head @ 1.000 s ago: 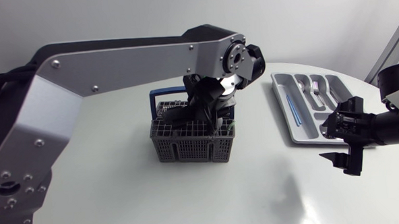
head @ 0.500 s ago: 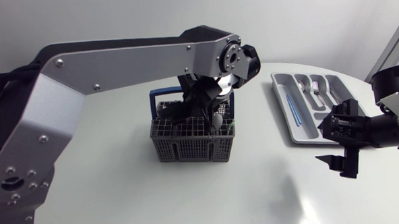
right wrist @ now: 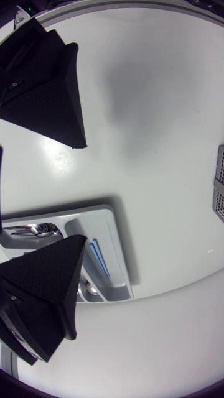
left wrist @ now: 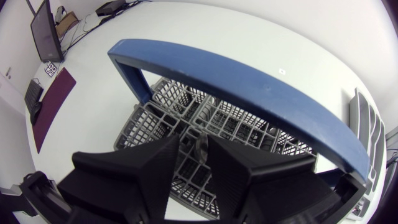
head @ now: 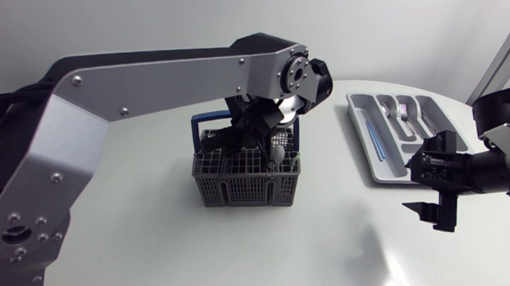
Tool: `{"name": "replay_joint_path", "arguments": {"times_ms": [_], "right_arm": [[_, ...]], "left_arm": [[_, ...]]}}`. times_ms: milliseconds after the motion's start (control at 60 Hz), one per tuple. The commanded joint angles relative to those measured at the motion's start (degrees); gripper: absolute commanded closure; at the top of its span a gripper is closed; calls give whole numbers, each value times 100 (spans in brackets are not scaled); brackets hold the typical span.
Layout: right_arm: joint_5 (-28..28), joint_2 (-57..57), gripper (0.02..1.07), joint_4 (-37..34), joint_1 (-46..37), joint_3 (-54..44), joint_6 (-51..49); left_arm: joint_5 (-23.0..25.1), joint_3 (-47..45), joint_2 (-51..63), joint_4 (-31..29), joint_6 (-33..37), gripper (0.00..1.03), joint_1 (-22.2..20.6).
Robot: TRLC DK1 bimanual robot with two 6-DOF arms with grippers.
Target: Unload the cutlery basket into the drawer organizer.
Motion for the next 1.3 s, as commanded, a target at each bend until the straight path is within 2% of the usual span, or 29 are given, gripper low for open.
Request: {"name": "replay_joint_path", "arguments": {"times_ms": [0, 233, 300, 550, 767, 1283], "right_arm": [[26, -55, 7, 23, 40, -126, 88], [52, -55, 7, 76, 32, -144, 88], [61, -55, 7, 84, 40, -144, 88], [70, -55, 7, 93, 40, -161, 88], [88, -55, 7, 102, 40, -179, 88], [88, -116, 7, 111, 67, -241, 88]], "left_arm": [[-119, -86, 174, -136, -232, 74, -27], [13, -165, 130, -136, -232, 75, 35], [13, -165, 139, -127, -214, 80, 44], [259, -191, 139, -110, -179, 81, 53], [259, -315, 130, -31, -162, 100, 79], [180, -288, -142, -84, -12, 100, -18]]}}
